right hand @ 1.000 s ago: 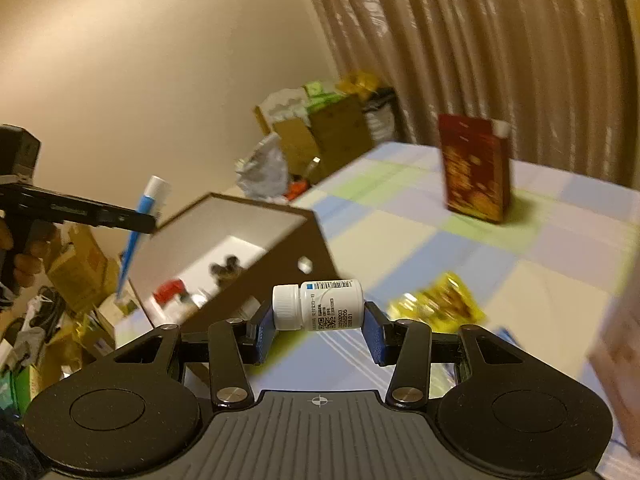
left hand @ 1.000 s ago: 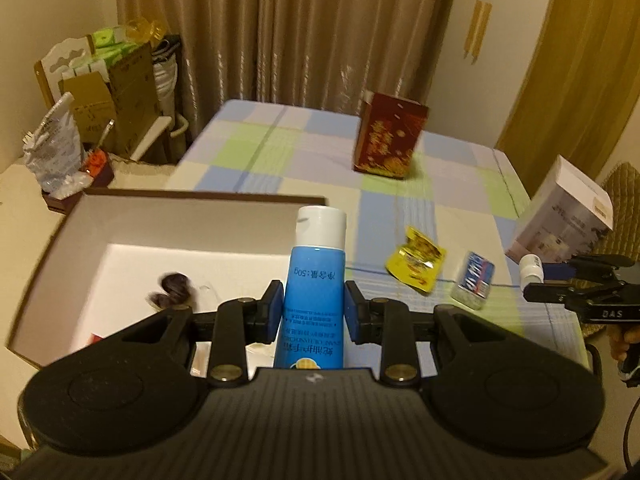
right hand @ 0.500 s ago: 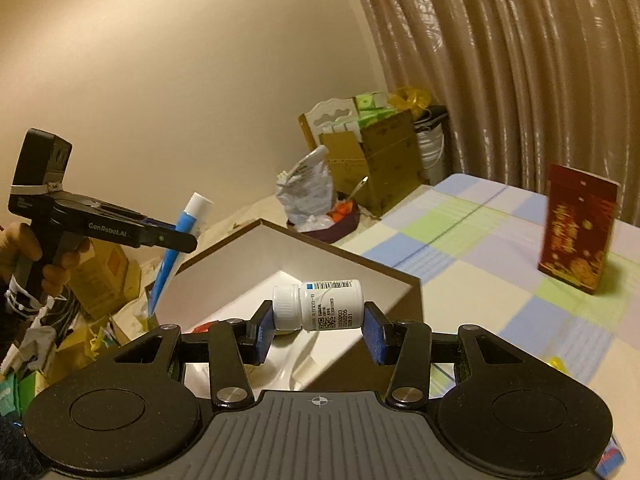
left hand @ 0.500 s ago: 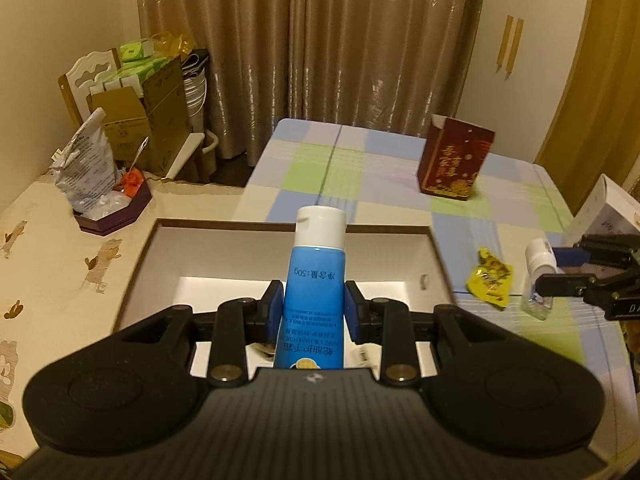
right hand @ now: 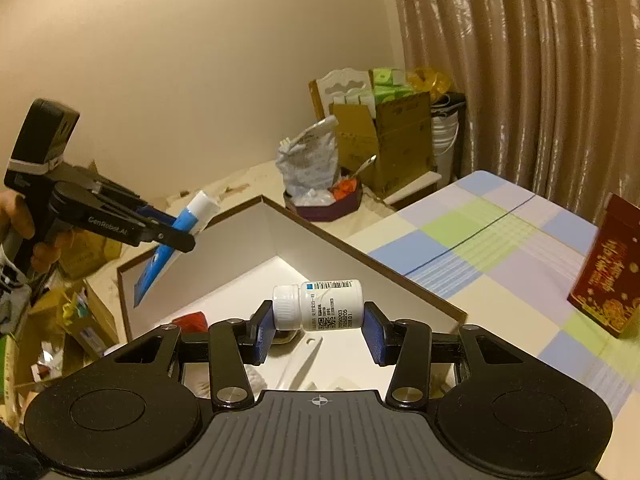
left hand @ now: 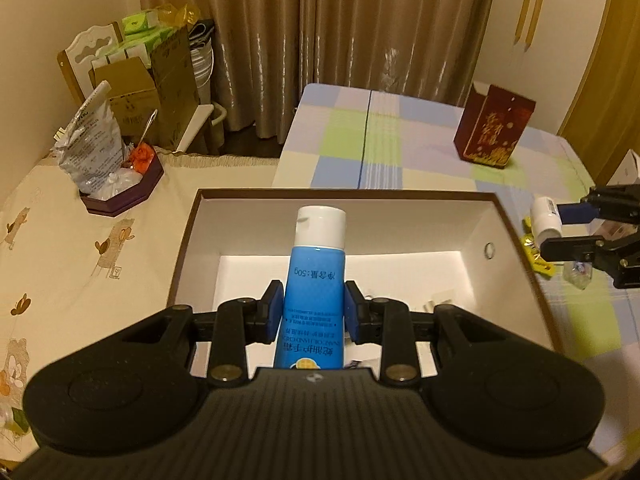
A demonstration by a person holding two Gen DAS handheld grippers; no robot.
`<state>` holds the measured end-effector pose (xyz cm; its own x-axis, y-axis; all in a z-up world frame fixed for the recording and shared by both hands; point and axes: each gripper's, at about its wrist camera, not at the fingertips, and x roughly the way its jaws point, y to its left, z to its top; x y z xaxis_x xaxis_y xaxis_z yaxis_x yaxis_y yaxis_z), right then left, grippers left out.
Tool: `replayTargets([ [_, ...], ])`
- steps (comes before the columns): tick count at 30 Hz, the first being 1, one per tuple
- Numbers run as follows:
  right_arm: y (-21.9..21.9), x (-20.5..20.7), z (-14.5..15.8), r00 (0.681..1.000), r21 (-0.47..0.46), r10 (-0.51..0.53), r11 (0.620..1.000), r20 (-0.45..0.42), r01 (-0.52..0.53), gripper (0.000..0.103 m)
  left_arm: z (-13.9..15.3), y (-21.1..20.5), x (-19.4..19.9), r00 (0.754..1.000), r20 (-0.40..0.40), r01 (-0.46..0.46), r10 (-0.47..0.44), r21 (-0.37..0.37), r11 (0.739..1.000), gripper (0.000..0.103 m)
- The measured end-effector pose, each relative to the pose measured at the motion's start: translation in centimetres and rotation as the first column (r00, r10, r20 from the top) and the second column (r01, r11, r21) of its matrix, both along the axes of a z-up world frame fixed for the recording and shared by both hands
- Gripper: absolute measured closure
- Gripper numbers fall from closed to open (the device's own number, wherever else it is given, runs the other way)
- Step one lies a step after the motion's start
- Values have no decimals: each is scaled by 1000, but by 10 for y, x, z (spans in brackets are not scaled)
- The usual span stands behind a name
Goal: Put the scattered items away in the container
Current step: 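Carry the blue tube and pill bottle over the box and release both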
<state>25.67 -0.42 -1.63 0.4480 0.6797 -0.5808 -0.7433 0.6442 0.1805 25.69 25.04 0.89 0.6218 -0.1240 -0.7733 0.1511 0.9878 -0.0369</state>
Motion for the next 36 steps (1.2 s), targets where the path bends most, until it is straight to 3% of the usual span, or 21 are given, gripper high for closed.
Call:
replayTargets([
  [12, 42, 35, -34, 1000, -122, 14, 992, -22, -17, 54, -43, 15, 54, 998, -69, -5, 4, -7, 1000, 76],
  [25, 53, 57, -58, 998, -183, 19, 983, -59, -30, 54, -102, 13, 100, 975, -220, -20, 24, 17, 1000, 75],
  [27, 52, 58, -60, 998, -191, 21, 981, -60, -33, 54, -105, 12, 101, 974, -224, -28, 35, 33, 999, 69],
  [36, 60, 64, -67, 998, -228, 29, 973, -60, -42, 54, -87, 15, 93, 983, -177, -30, 40, 56, 998, 63],
])
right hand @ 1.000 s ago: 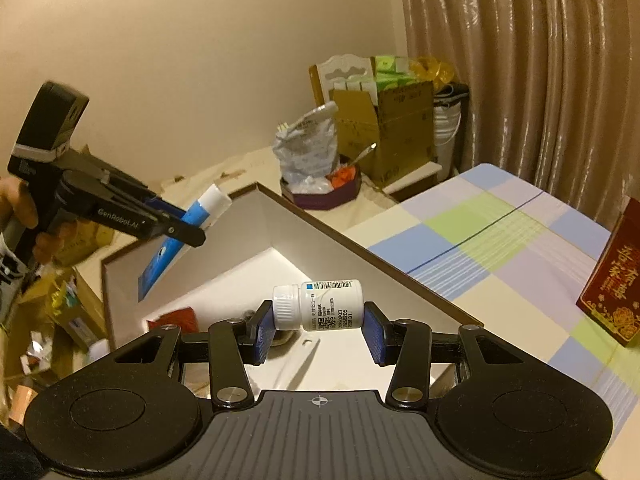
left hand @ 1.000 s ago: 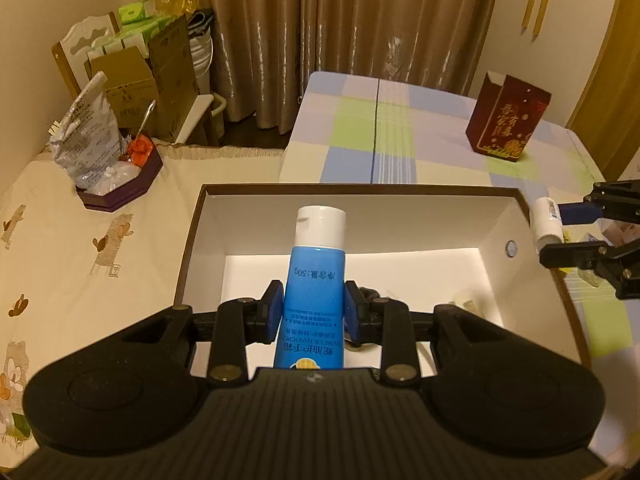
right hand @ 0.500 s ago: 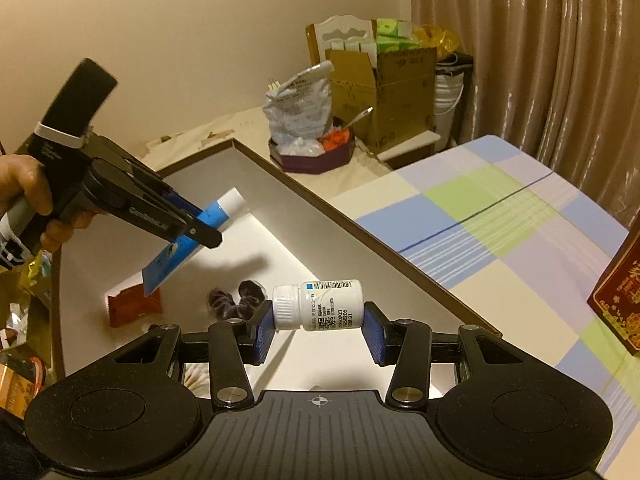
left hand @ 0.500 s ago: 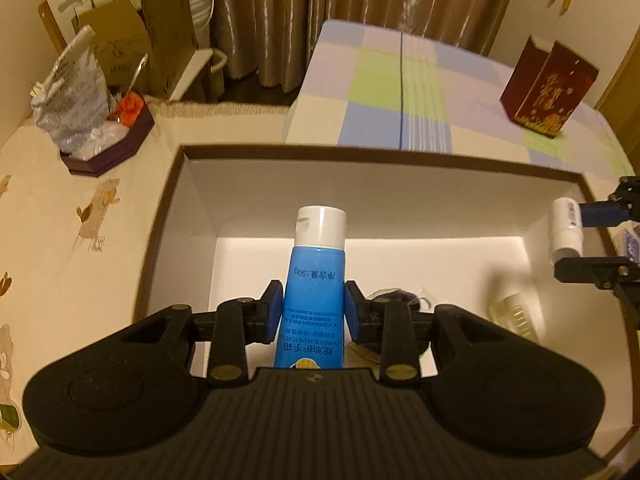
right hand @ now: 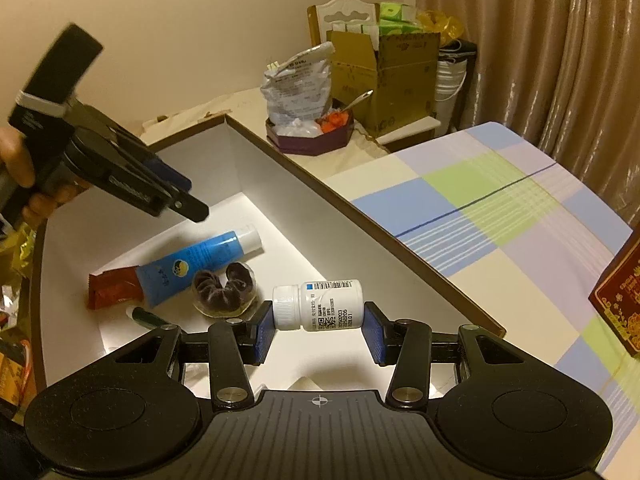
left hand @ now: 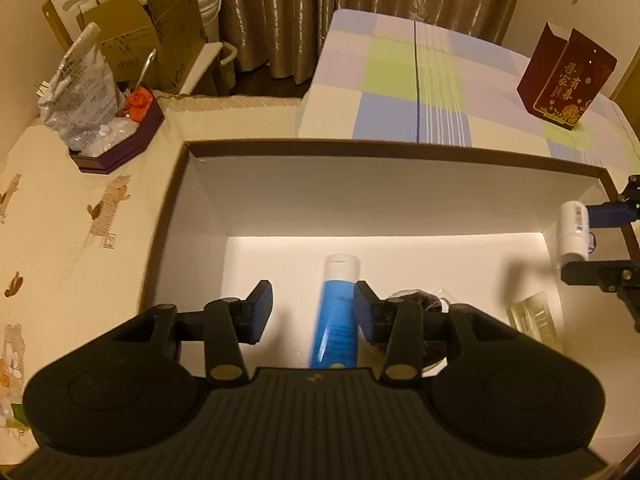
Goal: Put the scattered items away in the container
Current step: 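Carry the blue tube and pill bottle over the box and release both, then withdraw both tools from the box toward the yellow packet and floss box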
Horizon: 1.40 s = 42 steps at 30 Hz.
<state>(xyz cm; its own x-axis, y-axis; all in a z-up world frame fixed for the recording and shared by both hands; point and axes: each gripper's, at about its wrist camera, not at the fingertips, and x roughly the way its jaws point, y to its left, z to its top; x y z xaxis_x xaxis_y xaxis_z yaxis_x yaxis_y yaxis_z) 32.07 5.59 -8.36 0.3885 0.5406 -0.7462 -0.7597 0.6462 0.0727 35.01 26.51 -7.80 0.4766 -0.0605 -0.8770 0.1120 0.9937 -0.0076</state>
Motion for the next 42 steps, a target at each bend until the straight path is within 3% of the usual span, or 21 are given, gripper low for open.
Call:
replayTargets([
  [2, 4, 0, 0, 1000, -7, -1, 1000, 14, 1, 54, 5, 2, -3, 1000, 5, -6, 6, -11, 1000, 61],
  [3, 6, 0, -1, 1000, -7, -1, 1000, 20, 1, 47, 7, 3, -4, 1000, 9, -9, 9, -16, 1000, 59],
  [4, 7, -2, 0, 1000, -3, -6, 1000, 28, 6, 35, 10, 3, -5, 1000, 13, -10, 10, -18, 1000, 57],
  [5, 7, -4, 2, 998, 7, -20, 1000, 52, 20, 6, 13, 3, -8, 1000, 20, -8, 8, -20, 1000, 54],
  [6, 5, -7, 5, 996, 31, -23, 999, 83, 20, 3, 15, 3, -10, 1000, 25, -7, 7, -22, 1000, 52],
  [13, -2, -17, 18, 997, 32, -23, 999, 71, 20, 3, 29, -1, -28, 999, 51, -9, 10, -12, 1000, 40],
  [15, -7, -23, 22, 998, 23, -29, 999, 61, 27, 3, 32, -3, -34, 998, 54, -13, 14, -9, 1000, 31],
  [23, -29, -55, 40, 996, 26, -71, 997, 59, 70, 3, 42, -16, -60, 998, 58, -16, 15, 25, 1000, 14],
  [42, -59, -123, 57, 996, 67, -90, 994, 29, 88, 3, 71, -37, -140, 992, 92, -91, 90, 11, 996, 8],
])
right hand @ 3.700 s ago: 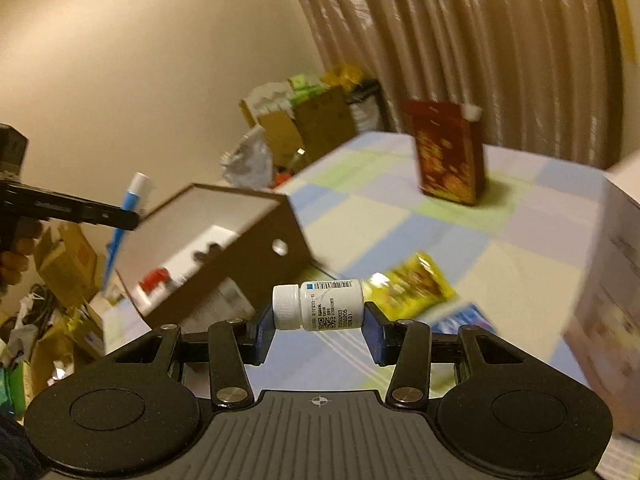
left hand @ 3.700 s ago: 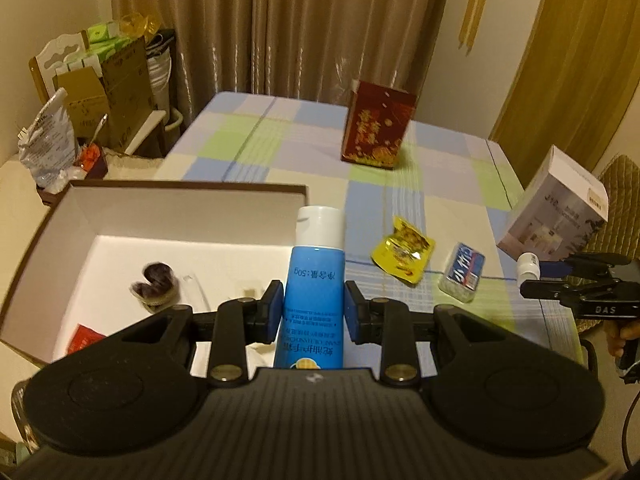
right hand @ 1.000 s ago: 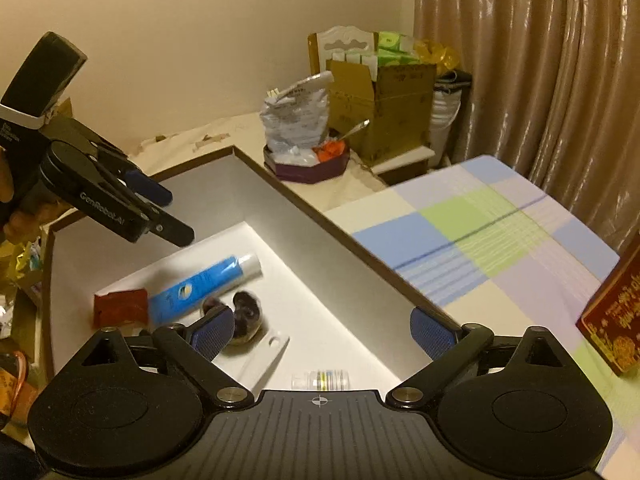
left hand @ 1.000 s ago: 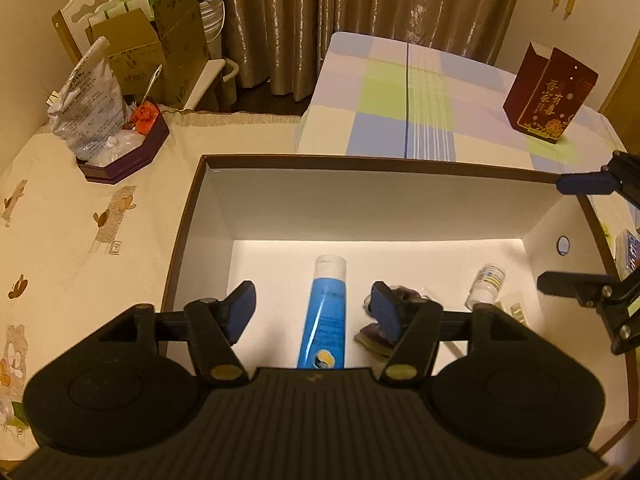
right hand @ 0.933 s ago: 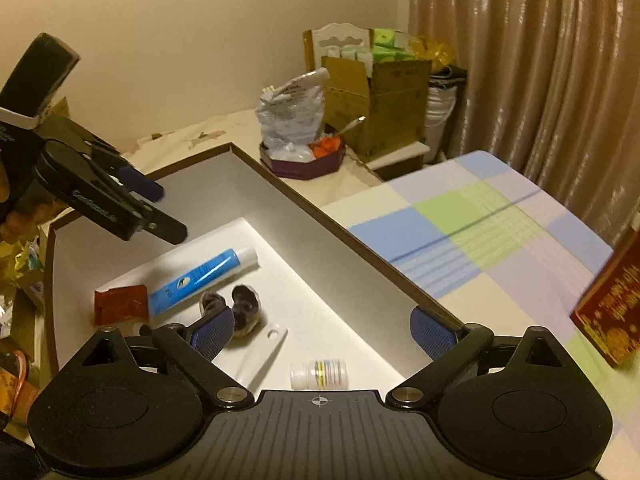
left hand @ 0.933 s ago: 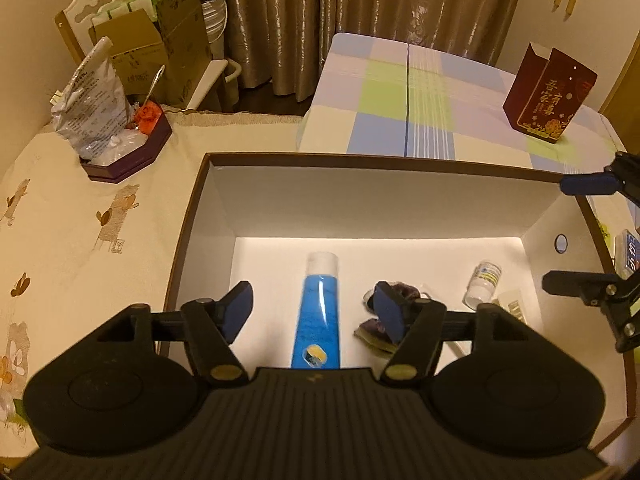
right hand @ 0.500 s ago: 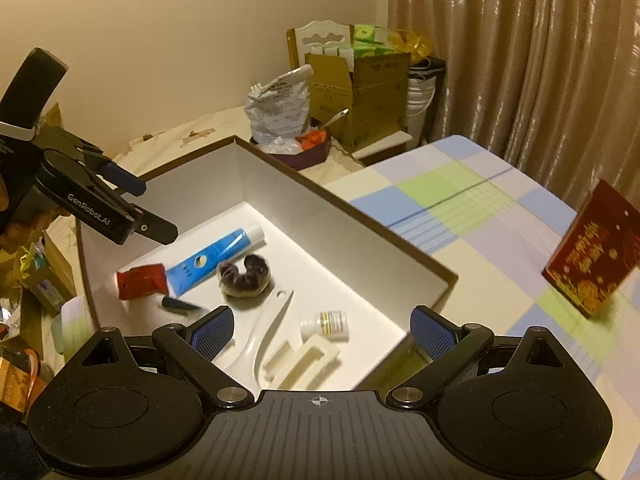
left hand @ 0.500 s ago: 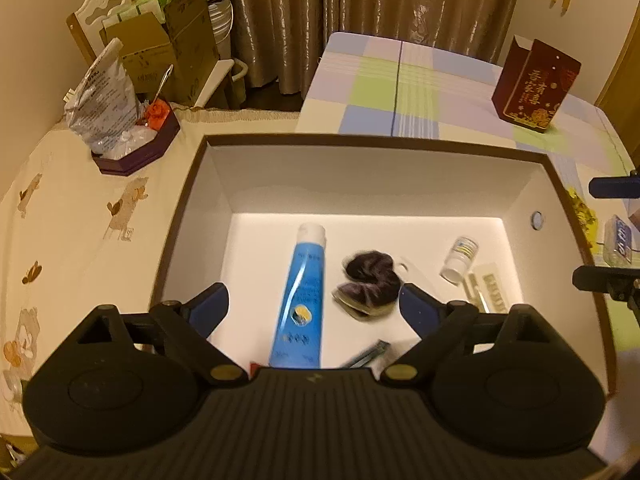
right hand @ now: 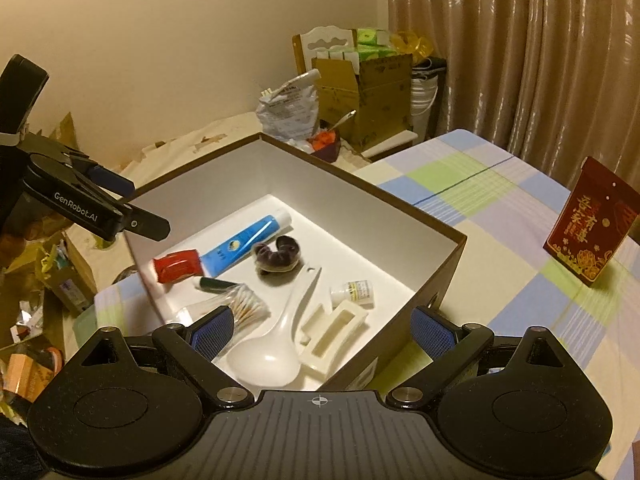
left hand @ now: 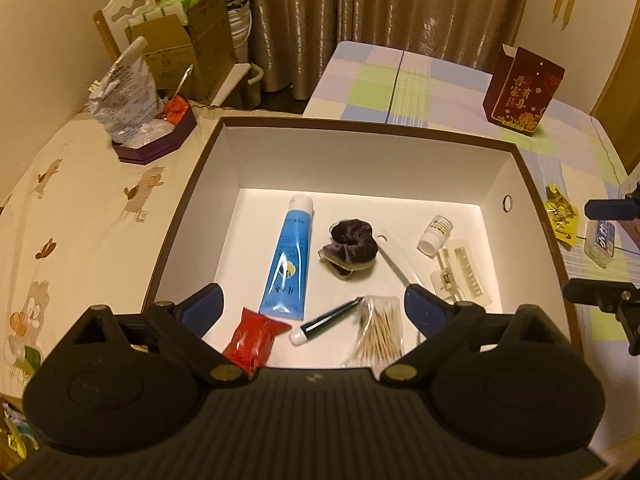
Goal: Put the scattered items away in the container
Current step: 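Withdraw both tools from the box toward the yellow packet and floss box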
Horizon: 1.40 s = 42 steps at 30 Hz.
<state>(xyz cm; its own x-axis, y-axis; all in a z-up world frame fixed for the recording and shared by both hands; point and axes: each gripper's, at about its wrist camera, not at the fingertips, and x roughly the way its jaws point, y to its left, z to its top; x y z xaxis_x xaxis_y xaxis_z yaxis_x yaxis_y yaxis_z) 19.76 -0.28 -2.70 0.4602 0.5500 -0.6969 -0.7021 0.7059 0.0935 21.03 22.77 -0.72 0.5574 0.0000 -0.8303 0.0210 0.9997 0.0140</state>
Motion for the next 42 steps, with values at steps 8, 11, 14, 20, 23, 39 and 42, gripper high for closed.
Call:
replayTargets([
  [8, -17, -33, 6, 1000, 25, 25, 999, 3, -25, 3, 13, -14, -37, 999, 26, -37, 37, 10, 999, 7],
  [11, -28, -44, 6, 1000, 34, 31, 999, -3, -30, 3, 15, -23, -51, 999, 25, -48, 48, 17, 999, 7],
  [14, -39, -53, 6, 999, 37, 35, 999, -8, -34, 3, 15, -32, -63, 998, 21, -58, 57, 21, 998, 7],
  [20, -65, -72, 5, 999, 42, 33, 999, -24, -32, 3, 15, -52, -89, 997, 12, -74, 74, 20, 997, 7],
  [23, -79, -81, 3, 999, 41, 21, 999, -31, -20, 3, 15, -64, -101, 997, 11, -79, 79, 17, 997, 7],
  [39, -197, -117, -5, 974, 8, -218, 976, -64, 219, 3, 14, -157, -125, 997, 25, 80, -79, -23, 997, 7],
  [42, -221, -122, -7, 956, 1, -285, 958, -68, 285, 3, 14, -181, -117, 989, 29, 148, -148, -23, 989, 7],
])
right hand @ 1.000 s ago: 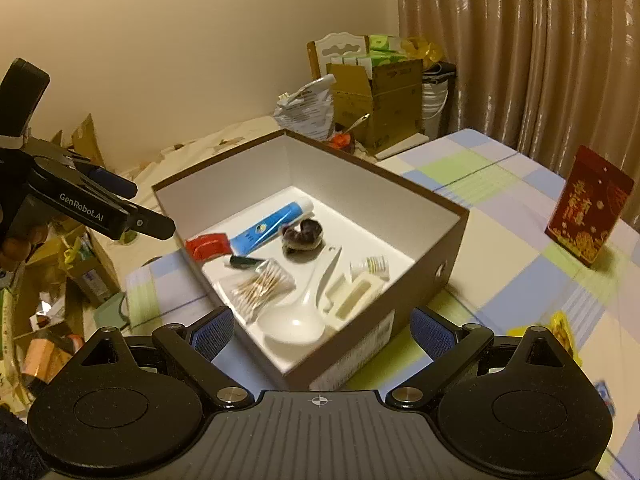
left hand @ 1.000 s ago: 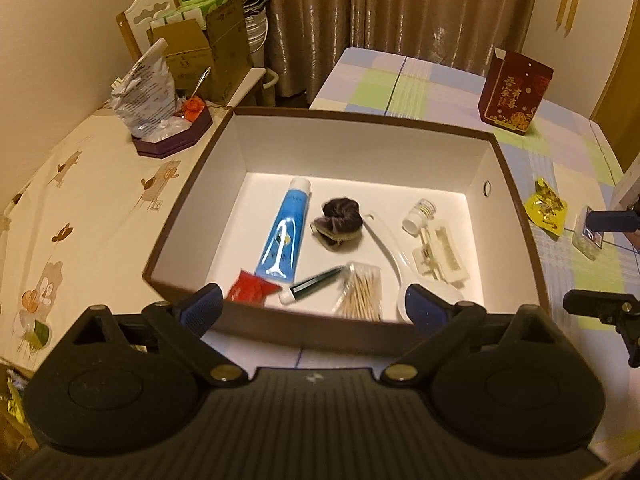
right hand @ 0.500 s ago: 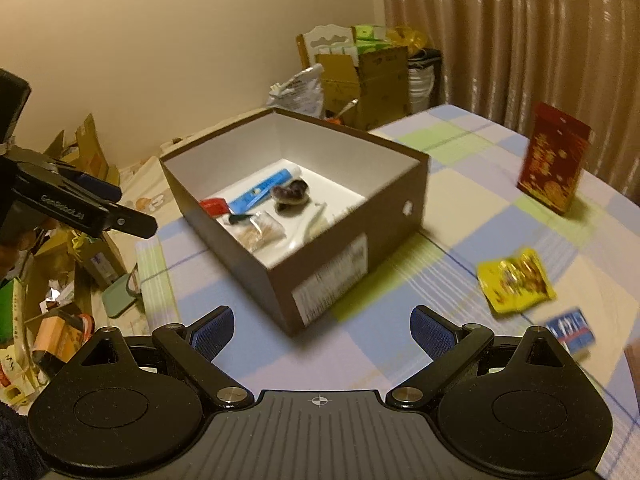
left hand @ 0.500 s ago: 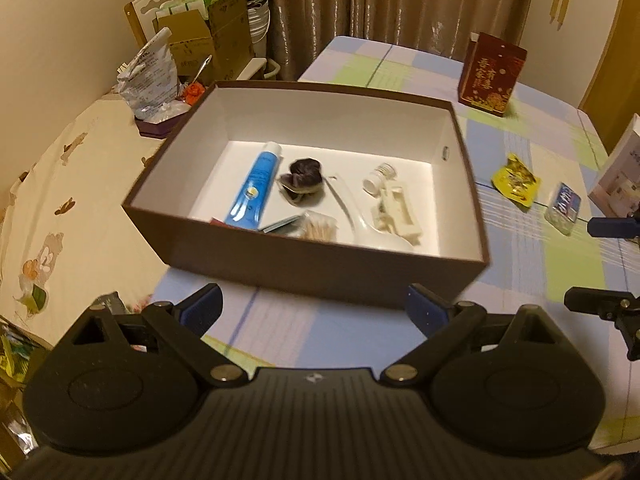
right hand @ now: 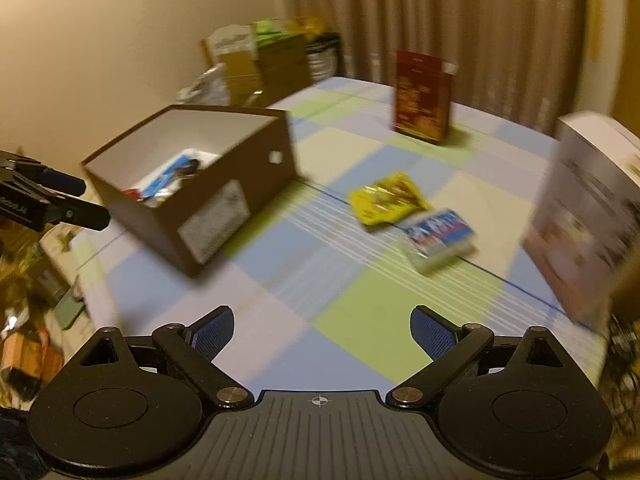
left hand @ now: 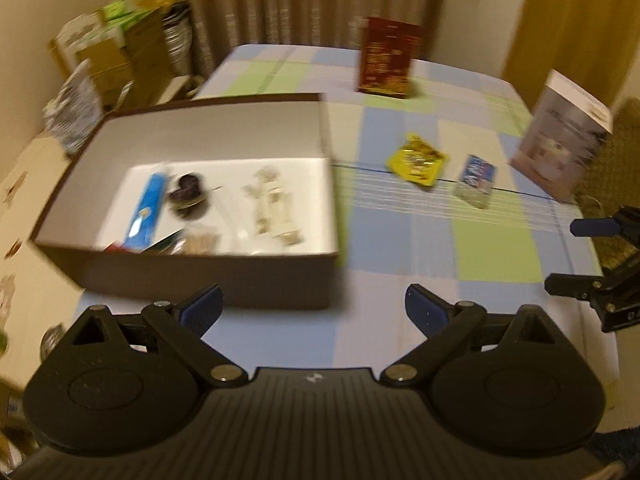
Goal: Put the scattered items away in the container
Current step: 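Withdraw both tools from the box toward the yellow packet and floss box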
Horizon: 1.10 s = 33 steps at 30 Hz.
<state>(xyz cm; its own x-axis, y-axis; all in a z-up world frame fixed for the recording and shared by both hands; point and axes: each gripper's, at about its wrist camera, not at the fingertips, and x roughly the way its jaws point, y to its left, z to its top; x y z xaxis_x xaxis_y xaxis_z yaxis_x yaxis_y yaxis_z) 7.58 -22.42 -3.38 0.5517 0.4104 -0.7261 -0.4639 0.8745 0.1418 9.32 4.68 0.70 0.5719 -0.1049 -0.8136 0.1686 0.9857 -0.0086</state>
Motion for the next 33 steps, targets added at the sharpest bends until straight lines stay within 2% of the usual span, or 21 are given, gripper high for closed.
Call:
replayTargets([
  [7, -42, -1, -11, 995, -35, -96, 995, -27, 96, 3, -4, -51, 27, 986, 4, 165, -165, 4, 986, 7],
  [13, -59, 17, -28, 990, -61, -131, 990, -49, 128, 3, -6, -86, 63, 949, 11, 314, -315, 47, 948, 7],
  [17, -62, 37, -39, 990, -71, -130, 989, -53, 126, 3, -14, -102, 93, 921, -12, 389, -389, 42, 920, 7],
  [23, -57, 76, -54, 997, -65, -76, 995, -21, 75, 3, -30, -120, 143, 886, -60, 462, -459, 58, 885, 7],
  [27, -53, 109, -67, 999, -49, -31, 998, -9, 31, 3, -39, -127, 174, 873, -89, 486, -480, 70, 871, 7],
  [32, -49, 147, -81, 1000, -39, -6, 999, -1, 6, 3, -52, -132, 208, 871, -117, 487, -478, 69, 871, 7],
  [33, -48, 153, -84, 1000, -36, 0, 999, 0, 0, 0, -55, -132, 215, 871, -122, 485, -475, 66, 872, 7],
])
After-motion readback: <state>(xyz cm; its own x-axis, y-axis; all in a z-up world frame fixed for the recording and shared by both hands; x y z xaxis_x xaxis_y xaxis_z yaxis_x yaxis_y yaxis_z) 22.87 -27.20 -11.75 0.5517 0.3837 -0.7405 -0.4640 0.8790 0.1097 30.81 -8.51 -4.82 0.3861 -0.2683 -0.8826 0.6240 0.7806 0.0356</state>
